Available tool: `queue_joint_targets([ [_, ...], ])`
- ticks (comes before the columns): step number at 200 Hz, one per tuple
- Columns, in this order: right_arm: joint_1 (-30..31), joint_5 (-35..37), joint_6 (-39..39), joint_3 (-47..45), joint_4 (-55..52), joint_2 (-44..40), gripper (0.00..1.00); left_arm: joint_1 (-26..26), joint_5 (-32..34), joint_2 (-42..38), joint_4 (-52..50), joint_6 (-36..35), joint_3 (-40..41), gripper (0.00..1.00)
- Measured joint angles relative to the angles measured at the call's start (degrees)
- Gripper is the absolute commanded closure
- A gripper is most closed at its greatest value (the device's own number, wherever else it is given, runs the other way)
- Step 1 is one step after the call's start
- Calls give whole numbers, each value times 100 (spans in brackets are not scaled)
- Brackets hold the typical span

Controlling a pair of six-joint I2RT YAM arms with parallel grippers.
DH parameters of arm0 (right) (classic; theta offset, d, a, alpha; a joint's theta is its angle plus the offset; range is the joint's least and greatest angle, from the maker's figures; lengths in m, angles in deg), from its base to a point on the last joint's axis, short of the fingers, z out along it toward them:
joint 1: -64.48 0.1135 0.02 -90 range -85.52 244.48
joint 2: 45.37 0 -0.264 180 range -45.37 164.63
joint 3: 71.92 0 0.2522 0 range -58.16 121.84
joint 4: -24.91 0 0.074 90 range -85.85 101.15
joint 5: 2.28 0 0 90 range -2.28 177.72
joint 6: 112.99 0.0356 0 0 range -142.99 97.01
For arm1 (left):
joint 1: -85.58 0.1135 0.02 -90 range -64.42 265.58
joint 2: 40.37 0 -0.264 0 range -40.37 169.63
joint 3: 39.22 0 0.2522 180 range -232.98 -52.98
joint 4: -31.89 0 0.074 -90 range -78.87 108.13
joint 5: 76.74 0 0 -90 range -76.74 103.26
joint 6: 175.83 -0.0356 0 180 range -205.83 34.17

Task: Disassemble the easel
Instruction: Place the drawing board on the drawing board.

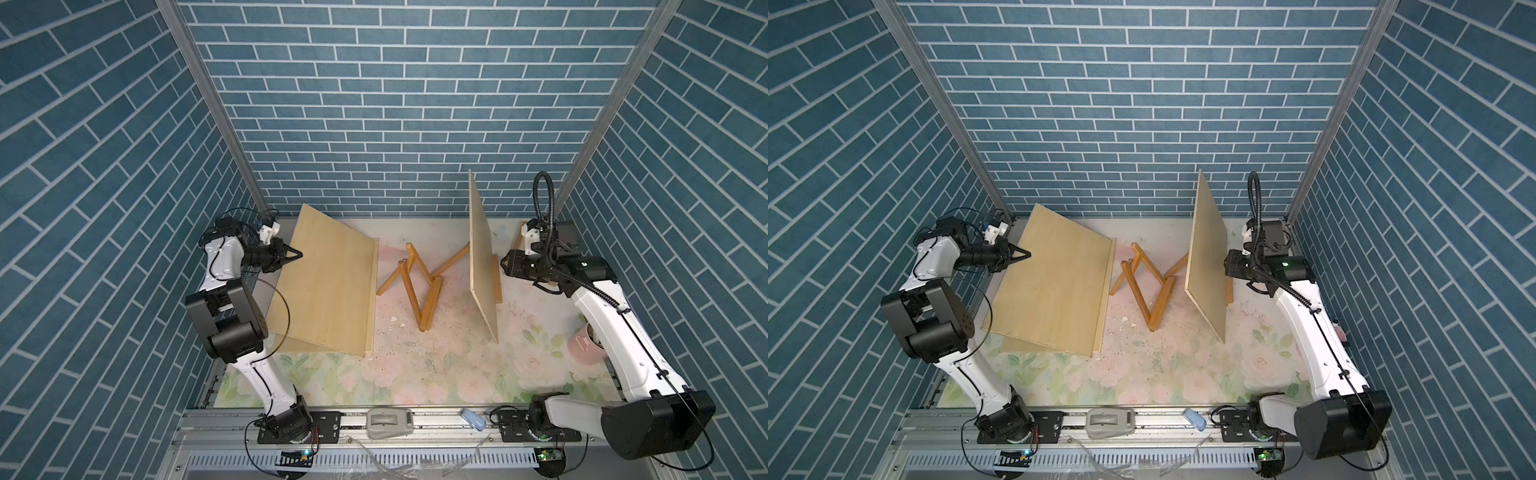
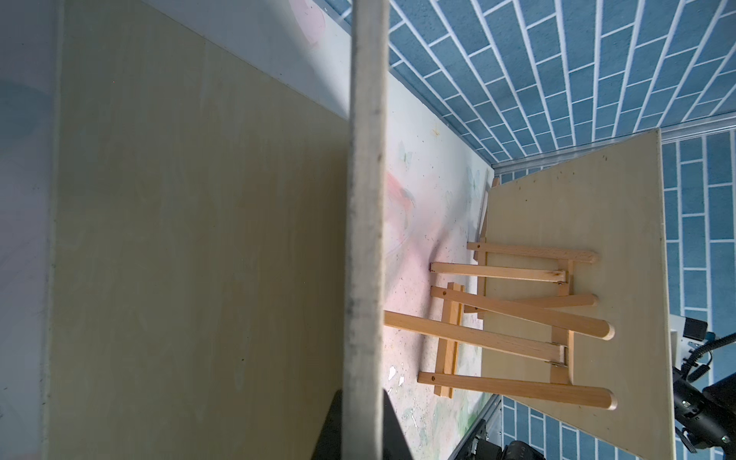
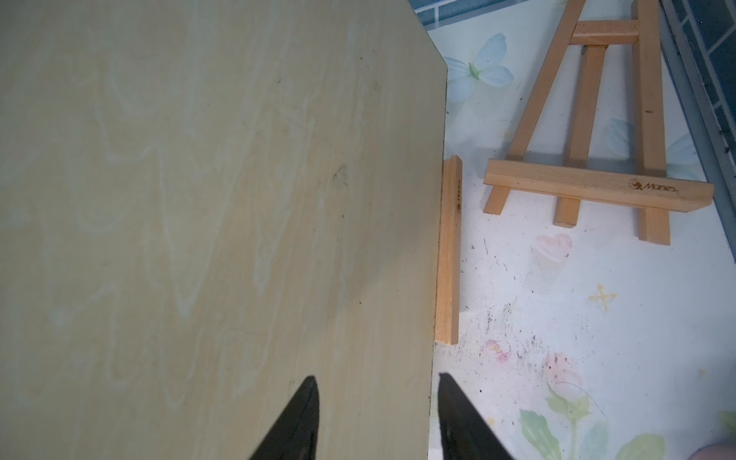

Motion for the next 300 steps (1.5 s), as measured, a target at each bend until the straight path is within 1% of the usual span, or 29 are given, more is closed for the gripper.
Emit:
queue_joint_targets([
  [25,81,76,2,105,-7,55,51,9,-55,66,59,-17,0,100],
  [51,129,181,20,122,-17,66,51,79,-240,317,94,-87,-2,99],
  [98,210,321,105,122,-70,66,51,229,-566,737,149,-254,0,92],
  [141,258,409,114,122,-107,68,51,358,-643,940,120,-433,0,84],
  [155,282,431,144,122,-111,76,52,393,-481,1049,146,-527,0,82],
  [174,313,455,149,122,-118,98,52,450,-317,1235,219,-671,2,75],
  [194,339,487,151,122,-133,98,52,470,-133,1355,302,-758,4,75],
  [271,404,540,199,184,-155,197,52,476,-44,1416,291,-782,-24,75],
  [285,415,542,240,184,-157,219,52,479,44,1447,291,-782,-28,69],
  [300,431,546,254,184,-164,221,52,461,404,1515,302,-769,-39,65],
])
